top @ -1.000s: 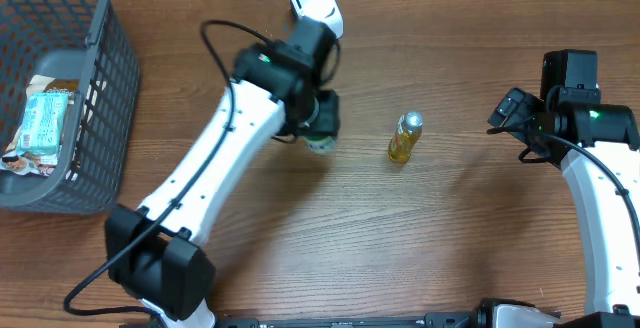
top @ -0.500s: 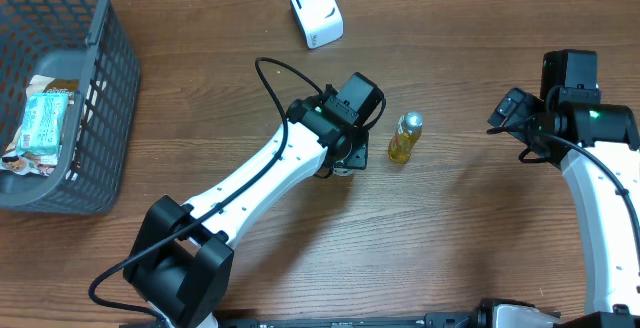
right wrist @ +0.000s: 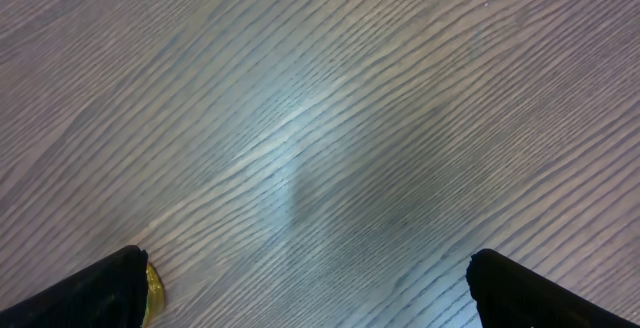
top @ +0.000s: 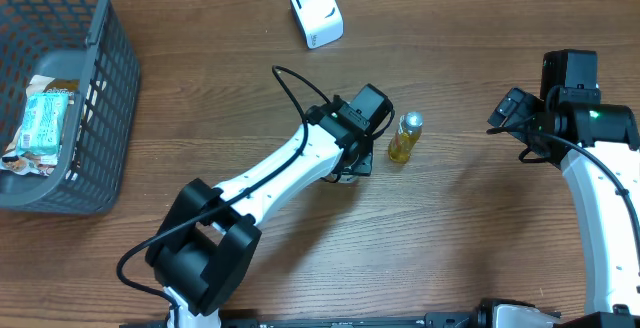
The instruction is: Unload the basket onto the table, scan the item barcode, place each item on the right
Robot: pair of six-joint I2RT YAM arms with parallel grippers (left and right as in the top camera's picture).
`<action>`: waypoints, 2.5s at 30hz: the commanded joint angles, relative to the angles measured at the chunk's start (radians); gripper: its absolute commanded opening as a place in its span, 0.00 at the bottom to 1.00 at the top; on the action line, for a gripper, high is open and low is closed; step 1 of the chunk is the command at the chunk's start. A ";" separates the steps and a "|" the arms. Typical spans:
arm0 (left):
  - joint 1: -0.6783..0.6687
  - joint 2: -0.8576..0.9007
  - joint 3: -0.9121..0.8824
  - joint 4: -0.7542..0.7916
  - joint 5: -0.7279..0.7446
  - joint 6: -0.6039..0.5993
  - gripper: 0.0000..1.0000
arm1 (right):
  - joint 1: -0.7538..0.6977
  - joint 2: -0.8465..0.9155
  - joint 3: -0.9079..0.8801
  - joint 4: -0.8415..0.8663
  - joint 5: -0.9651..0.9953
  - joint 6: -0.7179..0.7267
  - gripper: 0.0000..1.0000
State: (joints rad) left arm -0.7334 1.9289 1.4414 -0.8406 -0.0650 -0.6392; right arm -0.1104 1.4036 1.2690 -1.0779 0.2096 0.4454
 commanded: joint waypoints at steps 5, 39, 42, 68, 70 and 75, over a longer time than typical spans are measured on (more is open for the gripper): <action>-0.008 0.011 -0.003 0.007 0.013 -0.018 0.81 | -0.001 0.002 0.011 0.002 0.006 0.007 1.00; 0.085 0.011 0.202 -0.259 0.131 0.116 0.58 | -0.001 0.002 0.011 0.002 0.006 0.007 1.00; 0.085 0.017 0.191 -0.258 0.127 0.116 0.50 | -0.001 0.002 0.011 0.002 0.006 0.007 1.00; 0.084 0.031 0.132 -0.221 0.107 0.116 0.24 | -0.001 0.002 0.011 0.002 0.006 0.007 1.00; 0.086 0.029 0.142 -0.223 0.110 0.117 0.11 | -0.001 0.002 0.011 0.002 0.006 0.007 1.00; 0.101 -0.003 0.188 -0.225 0.106 0.124 0.04 | -0.001 0.002 0.011 0.002 0.006 0.007 1.00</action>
State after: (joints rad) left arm -0.6514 1.9320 1.6058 -1.0615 0.0635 -0.5236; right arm -0.1104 1.4036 1.2690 -1.0779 0.2096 0.4450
